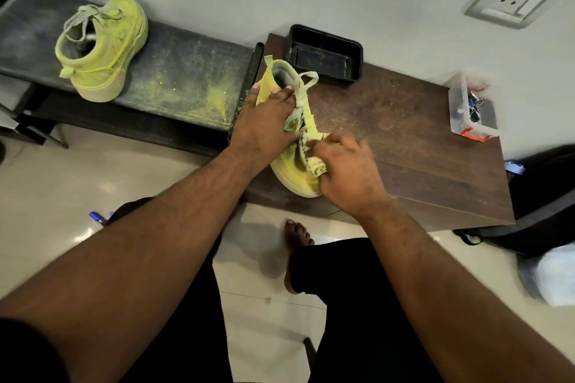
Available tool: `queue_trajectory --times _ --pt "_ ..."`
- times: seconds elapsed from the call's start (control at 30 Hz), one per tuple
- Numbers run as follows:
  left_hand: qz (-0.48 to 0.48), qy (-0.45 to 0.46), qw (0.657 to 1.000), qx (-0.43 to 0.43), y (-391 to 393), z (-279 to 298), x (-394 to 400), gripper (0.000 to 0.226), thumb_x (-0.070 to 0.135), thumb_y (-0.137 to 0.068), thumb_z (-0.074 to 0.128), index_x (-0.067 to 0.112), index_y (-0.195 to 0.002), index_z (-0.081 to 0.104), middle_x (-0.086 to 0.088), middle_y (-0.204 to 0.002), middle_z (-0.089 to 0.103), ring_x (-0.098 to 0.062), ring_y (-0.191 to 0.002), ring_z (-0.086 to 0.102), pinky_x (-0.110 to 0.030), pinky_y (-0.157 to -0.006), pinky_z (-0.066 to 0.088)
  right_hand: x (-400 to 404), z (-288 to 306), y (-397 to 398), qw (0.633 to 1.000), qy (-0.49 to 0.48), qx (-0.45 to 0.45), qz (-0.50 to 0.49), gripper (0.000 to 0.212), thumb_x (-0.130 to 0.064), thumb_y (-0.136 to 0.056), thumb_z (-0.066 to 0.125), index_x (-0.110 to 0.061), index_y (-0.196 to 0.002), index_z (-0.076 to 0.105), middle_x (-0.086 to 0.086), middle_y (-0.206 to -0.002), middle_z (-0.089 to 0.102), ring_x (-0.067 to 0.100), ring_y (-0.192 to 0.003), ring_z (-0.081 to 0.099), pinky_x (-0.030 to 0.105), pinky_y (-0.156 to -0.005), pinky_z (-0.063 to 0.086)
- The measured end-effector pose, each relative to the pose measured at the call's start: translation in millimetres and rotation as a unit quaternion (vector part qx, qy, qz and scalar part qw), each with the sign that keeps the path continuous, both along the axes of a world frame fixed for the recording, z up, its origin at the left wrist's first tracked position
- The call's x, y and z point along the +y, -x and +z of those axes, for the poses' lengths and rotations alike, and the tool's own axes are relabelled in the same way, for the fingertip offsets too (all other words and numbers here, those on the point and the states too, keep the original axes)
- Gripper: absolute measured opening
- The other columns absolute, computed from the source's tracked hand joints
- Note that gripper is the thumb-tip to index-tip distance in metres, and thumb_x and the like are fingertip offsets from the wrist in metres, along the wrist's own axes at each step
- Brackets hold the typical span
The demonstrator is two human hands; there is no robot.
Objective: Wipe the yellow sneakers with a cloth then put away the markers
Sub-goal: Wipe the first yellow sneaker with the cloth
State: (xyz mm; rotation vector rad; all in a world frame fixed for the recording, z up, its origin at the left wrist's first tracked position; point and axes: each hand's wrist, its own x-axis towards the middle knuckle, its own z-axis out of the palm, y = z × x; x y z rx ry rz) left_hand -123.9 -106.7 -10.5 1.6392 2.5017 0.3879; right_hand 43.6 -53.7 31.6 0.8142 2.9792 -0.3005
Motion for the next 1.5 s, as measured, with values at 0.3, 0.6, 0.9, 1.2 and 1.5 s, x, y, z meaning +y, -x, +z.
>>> queue_trajectory --times 0.3,0.6,0.9,1.2,1.5 --pt "0.010 0.004 1.000 -0.011 -2 1 -1 0.073 0.041 -0.090 0.055 0.019 -0.151 0.022 0.003 -0.159 0.018 -0.015 -0.146 0.015 -0.041 -0.117 -0.008 1 -2 -31 0.981 0.190 0.015 0.036 0.049 -0.001 -0.065 0.047 -0.015 -0.106 0.071 0.005 -0.112 0.071 0.023 -0.101 0.066 0.033 -0.090 0.052" --pt "0.003 0.001 1.000 -0.012 3 1 0 0.075 0.039 -0.090 0.056 0.017 -0.151 0.020 0.000 -0.159 0.017 -0.018 -0.146 0.014 -0.043 -0.119 -0.005 7 -4 -7 0.992 0.086 0.066 -0.063 0.071 0.010 -0.073 0.050 -0.013 -0.140 0.046 0.004 -0.146 0.045 0.016 -0.140 0.033 0.025 -0.113 0.023" --pt "-0.008 0.008 1.000 0.004 5 -2 -1 0.073 0.041 -0.091 0.056 0.020 -0.151 0.021 0.002 -0.159 0.019 -0.018 -0.146 0.015 -0.044 -0.119 -0.006 -7 -2 -15 0.986 0.100 -0.123 0.055 0.075 0.005 -0.078 0.046 -0.021 -0.147 0.034 -0.004 -0.157 0.023 0.010 -0.146 0.015 0.027 -0.113 0.025" --pt "-0.003 0.013 1.000 0.005 8 -4 3 0.075 0.041 -0.089 0.059 0.017 -0.150 0.024 0.001 -0.158 0.020 -0.018 -0.146 0.017 -0.044 -0.118 -0.005 -2 9 -33 0.838 0.382 0.263 -0.289 0.046 0.015 -0.079 0.056 -0.029 -0.082 0.071 -0.009 -0.082 0.073 0.016 -0.081 0.070 0.033 -0.071 0.057" --pt "-0.016 0.024 0.999 0.031 7 -2 5 0.079 0.047 -0.086 0.061 0.014 -0.149 0.026 -0.003 -0.155 0.028 -0.021 -0.144 0.021 -0.042 -0.119 -0.001 -38 -27 3 0.811 0.361 0.213 -0.408 0.036 0.001 -0.085 0.048 -0.022 -0.105 0.069 0.001 -0.092 0.073 0.023 -0.088 0.069 0.043 -0.080 0.058"
